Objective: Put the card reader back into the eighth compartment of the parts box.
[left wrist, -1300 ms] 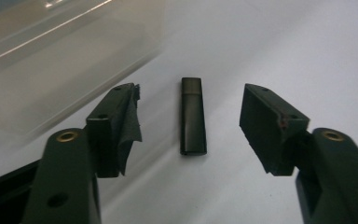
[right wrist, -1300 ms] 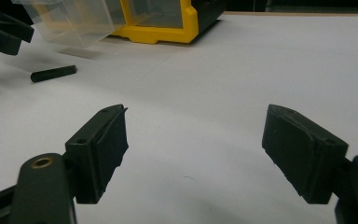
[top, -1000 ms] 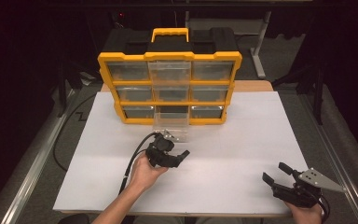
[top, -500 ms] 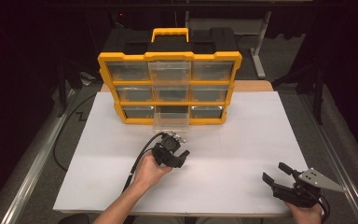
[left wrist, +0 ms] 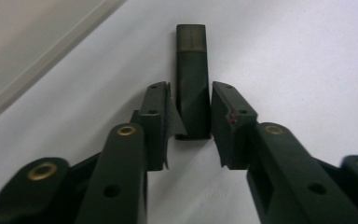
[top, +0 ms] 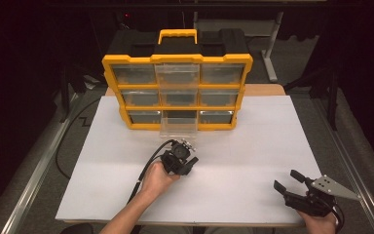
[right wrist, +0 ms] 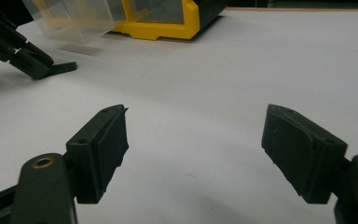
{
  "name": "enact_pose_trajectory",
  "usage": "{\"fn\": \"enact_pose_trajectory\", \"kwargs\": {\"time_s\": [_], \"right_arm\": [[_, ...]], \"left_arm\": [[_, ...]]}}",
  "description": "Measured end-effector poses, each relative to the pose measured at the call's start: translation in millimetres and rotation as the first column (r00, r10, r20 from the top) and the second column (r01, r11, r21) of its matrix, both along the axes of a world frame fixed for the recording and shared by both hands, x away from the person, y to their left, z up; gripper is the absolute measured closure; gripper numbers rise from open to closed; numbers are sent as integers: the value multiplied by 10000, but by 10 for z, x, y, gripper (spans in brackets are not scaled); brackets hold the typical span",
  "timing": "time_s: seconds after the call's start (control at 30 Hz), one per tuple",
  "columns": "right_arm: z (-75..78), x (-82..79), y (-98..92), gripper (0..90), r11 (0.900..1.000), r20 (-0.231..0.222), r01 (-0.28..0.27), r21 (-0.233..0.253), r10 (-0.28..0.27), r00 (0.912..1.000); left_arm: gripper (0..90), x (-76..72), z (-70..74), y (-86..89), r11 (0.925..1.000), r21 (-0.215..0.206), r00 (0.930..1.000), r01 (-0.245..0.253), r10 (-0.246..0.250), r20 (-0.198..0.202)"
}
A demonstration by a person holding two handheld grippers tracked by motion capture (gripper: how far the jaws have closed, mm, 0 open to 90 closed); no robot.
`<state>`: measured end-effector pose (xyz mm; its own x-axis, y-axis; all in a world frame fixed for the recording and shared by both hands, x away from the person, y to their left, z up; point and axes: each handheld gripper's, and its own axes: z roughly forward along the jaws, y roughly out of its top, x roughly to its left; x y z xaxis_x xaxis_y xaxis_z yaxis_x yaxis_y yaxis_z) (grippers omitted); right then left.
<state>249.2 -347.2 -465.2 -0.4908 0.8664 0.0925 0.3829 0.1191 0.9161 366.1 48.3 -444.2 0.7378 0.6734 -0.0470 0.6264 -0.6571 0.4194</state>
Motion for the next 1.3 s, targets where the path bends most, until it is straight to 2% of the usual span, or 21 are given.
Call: {"fn": "enact_pose_trajectory", "kwargs": {"time_s": [0.07,0.3,0.83,1.07,1.3], "right_arm": [[0,1,0,227,10000,2,-7,-16,7,10000],[-1,3,-3,228,10000,-11,-16,-3,16,10000],[0,1,-3,228,10000,3,-16,16,16,10000],[0,1,-1,228,10000,5,-25,1,25,10000],[0,0,0,228,10000,22,-20,-17,20,10000]], "left_arm": [[716,-6,0,0,10000,14,10000,26,-26,26],[723,-20,11,5,9997,136,9998,194,-195,92],[727,-155,180,73,9977,-397,9975,543,-524,482],[727,-233,296,150,9938,-817,9950,753,-694,724],[727,-281,373,175,9901,-1031,9925,953,-866,861]]}}
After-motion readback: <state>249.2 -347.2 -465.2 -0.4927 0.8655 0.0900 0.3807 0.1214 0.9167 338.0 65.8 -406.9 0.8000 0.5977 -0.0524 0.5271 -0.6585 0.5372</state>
